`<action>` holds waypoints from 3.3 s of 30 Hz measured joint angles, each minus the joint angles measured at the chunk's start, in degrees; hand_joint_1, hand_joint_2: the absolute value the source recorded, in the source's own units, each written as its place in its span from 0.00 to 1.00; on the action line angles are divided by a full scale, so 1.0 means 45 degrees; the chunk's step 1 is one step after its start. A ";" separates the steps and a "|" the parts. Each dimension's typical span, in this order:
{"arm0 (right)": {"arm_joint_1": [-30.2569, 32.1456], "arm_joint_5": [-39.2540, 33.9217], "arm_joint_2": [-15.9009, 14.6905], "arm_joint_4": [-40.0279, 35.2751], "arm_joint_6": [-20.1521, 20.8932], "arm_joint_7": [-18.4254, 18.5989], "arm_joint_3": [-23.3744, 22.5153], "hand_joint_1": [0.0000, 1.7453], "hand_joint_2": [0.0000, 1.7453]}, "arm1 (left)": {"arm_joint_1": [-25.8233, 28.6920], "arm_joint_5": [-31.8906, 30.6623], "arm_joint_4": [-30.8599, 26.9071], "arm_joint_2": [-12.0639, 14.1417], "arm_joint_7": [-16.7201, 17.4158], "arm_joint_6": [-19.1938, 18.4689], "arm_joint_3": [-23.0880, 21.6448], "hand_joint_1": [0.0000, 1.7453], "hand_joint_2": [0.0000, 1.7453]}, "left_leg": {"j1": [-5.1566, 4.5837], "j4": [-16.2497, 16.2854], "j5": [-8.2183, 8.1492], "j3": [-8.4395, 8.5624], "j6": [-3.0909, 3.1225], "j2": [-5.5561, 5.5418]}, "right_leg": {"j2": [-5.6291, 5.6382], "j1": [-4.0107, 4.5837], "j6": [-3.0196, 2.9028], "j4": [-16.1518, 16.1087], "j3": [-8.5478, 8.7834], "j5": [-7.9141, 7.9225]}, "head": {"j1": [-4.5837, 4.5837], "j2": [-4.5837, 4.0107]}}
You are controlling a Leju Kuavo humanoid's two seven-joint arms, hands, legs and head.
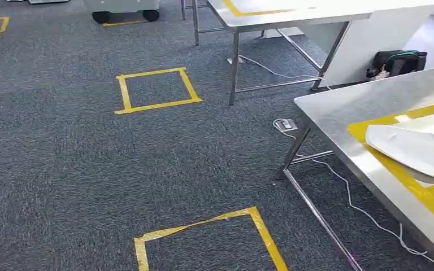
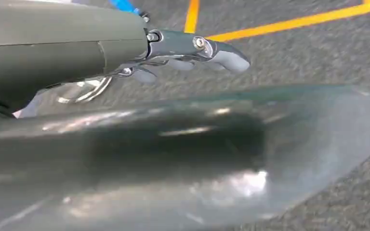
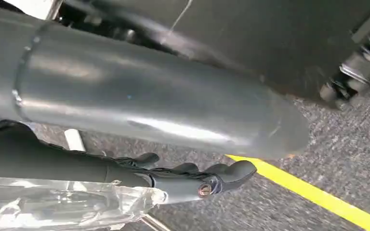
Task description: Take the parts from the cabinet and place them on the table.
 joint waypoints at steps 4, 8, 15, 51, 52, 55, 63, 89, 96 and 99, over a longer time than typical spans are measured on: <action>0.0013 -0.0082 0.0000 0.0000 -0.0044 0.0015 -0.0083 0.00 0.00 | 0.0047 -0.0024 0.0083 -0.0155 0.0175 0.0019 0.0141 0.00 0.00 | 0.0096 -0.0108 0.0010 -0.0114 -0.0275 -0.0046 | -0.0233 0.0004 -0.0312 -0.0141 -0.0020 0.0138 | -0.0019 0.0005; 0.0027 -0.0092 0.0000 0.0005 -0.0063 0.0015 -0.0112 0.00 0.00 | -0.0059 -0.0039 0.0131 -0.0238 0.0233 0.0039 0.0252 0.00 0.00 | -0.0060 0.3387 -0.1771 -0.1720 -0.0331 0.0445 | -0.0634 0.0063 -0.0457 -0.0231 -0.0017 0.0166 | -0.0097 0.0000; -0.0021 -0.0102 0.0000 0.0005 -0.0063 -0.0058 -0.0112 0.00 0.00 | -0.0096 -0.0151 0.0155 -0.0170 0.0258 0.0126 0.0335 0.00 0.00 | -0.0153 -0.0048 0.0153 0.0072 -0.0196 0.1075 | -0.1094 0.0215 -0.0336 -0.0101 0.0071 -0.0002 | -0.0175 0.0000; -0.0002 -0.0223 0.0000 0.0000 -0.0083 -0.0185 -0.0155 0.00 0.00 | -0.0016 -0.0413 0.0218 -0.0034 0.0379 0.0423 0.0335 0.00 0.00 | -0.0121 -0.0292 0.0127 0.0098 0.0217 0.0778 | -0.0925 0.0083 0.0011 0.0567 -0.0406 -0.0452 | -0.0087 0.0000; 0.0001 -0.0223 0.0000 0.0000 -0.0087 -0.0194 -0.0155 0.00 0.00 | -0.0050 -0.0413 0.0218 -0.0034 0.0354 0.0423 0.0335 0.00 0.00 | -0.0108 -0.0292 0.0134 0.0089 0.0264 0.0708 | -0.0776 0.0061 0.0064 0.1500 -0.0820 -0.0942 | -0.0063 0.0000; 0.0024 -0.0257 0.0000 0.0000 -0.0092 -0.0199 -0.0155 0.00 0.00 | -0.0068 -0.0413 0.0218 -0.0058 0.0248 0.0418 0.0335 0.00 0.00 | -0.0104 -0.0286 0.0130 0.0098 0.0311 0.0490 | -0.0662 0.0019 0.0153 0.4245 -0.2152 -0.1823 | -0.0019 0.0000; -0.0016 -0.0316 0.0005 0.0000 -0.0131 -0.0223 -0.0155 0.00 0.00 | -0.0019 -0.0447 0.0218 -0.0097 0.0277 0.0418 0.0335 0.00 0.00 | -0.0010 -0.0159 0.0192 0.0004 -0.0091 -0.0152 | -0.0108 -0.0112 0.0044 0.0185 -0.0150 0.0024 | -0.0034 0.0005; 0.0001 -0.0345 0.0005 0.0000 -0.0223 -0.0282 -0.0155 0.00 0.00 | -0.0096 -0.0622 0.0223 -0.0218 0.0481 0.0418 0.0335 0.00 0.00 | -0.0081 -0.0271 0.0092 0.0223 0.0327 0.0165 | -0.0552 -0.0118 0.0261 0.1555 -0.0868 -0.0086 | -0.0034 0.0000; -0.0002 -0.0403 0.0039 -0.0005 -0.0267 -0.0214 -0.0155 0.00 0.00 | -0.0032 -0.0661 0.0233 -0.0170 0.0476 0.0466 0.0335 0.00 0.00 | -0.0095 0.0056 -0.0035 -0.0077 -0.0162 0.0164 | -0.0254 -0.0219 -0.0101 0.0219 -0.0139 0.0037 | -0.0058 0.0000; 0.0004 -0.0408 0.0039 -0.0005 -0.0272 -0.0214 -0.0155 0.00 0.00 | -0.0150 -0.0665 0.0238 -0.0175 0.0476 0.0471 0.0335 0.00 0.00 | -0.0116 0.2739 -0.1472 -0.1289 -0.0266 0.0492 | -0.0570 -0.0154 -0.0253 0.0216 -0.0162 0.0030 | -0.0146 0.0000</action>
